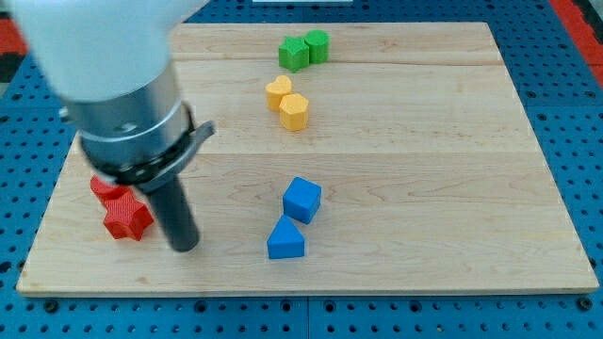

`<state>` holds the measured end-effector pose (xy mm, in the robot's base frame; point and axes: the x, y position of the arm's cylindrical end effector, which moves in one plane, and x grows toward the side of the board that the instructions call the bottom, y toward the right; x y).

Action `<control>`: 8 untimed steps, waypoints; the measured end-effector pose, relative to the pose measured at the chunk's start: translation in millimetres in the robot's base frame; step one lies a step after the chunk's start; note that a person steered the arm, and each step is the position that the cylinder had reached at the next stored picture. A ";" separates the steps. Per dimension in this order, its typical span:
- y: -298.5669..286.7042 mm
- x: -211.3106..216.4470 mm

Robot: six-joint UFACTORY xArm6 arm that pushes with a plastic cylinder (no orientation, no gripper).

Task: Push red blocks towards the bottom of the board

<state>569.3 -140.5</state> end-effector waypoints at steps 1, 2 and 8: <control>-13.7 0.1; -32.3 0.0; -123.8 -38.9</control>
<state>530.4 -264.3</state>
